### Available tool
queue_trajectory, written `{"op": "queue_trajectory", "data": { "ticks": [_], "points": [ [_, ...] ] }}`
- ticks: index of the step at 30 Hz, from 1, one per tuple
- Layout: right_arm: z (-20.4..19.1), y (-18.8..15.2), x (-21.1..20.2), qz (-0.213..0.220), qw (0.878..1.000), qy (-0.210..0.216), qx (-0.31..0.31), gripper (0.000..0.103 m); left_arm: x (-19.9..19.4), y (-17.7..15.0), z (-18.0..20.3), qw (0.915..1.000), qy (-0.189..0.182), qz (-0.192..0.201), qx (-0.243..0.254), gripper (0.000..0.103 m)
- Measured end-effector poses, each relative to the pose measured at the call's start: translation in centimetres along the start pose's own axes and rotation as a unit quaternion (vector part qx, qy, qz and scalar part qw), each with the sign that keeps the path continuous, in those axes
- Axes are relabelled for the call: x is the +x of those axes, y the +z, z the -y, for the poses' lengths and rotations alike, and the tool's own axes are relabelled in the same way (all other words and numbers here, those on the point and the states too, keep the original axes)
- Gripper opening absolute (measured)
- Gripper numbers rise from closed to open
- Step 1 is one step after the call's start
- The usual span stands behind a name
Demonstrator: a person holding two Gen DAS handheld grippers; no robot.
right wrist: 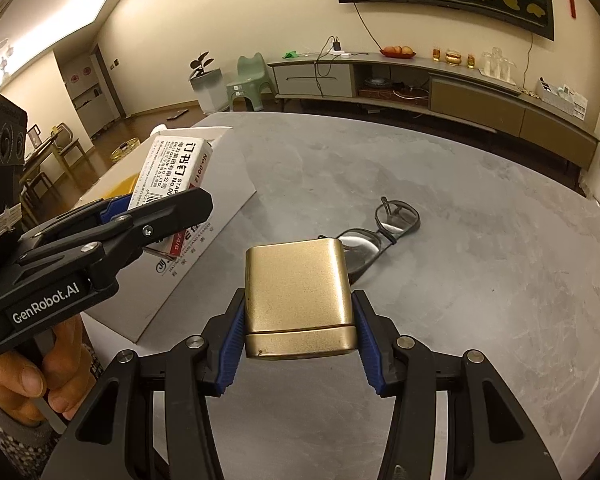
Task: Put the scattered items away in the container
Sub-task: 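Carry the staple box and gold box with both grippers over the white box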
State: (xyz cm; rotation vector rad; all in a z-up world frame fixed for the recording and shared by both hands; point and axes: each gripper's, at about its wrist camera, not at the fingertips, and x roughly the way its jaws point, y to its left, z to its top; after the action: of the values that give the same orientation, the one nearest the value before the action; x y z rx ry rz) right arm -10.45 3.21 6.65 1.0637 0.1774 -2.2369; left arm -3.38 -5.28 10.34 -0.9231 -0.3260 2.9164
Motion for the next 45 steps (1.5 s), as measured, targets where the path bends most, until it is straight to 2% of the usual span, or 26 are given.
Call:
{"op": "queue_trajectory", "data": {
  "ticks": [20,30,41,45],
  "points": [
    [-5.6,1.6,0.6,0.012,0.999,0.009,-0.031,0.052,-5.2,0.8,-5.4,0.9982,0.024,0.045,-0.031,0.041],
    [-9.7,3.2,1.6,0.02,0.998,0.027,-0.053,0.052,-7.4,0.8,-8.4,0.9962,0.034,0.064,-0.048,0.041],
    [-14.4,4.7,2.3,0.034,0.995,0.05,-0.077,0.052,-9.7,0.3,-14.4,0.9894,0.069,0.076,-0.103,0.041],
    [-15.7,5.3,2.6,0.043,0.994,0.058,-0.081,0.052,-9.9,-0.1,-16.2,0.9871,0.069,0.074,-0.124,0.041]
  ]
}}
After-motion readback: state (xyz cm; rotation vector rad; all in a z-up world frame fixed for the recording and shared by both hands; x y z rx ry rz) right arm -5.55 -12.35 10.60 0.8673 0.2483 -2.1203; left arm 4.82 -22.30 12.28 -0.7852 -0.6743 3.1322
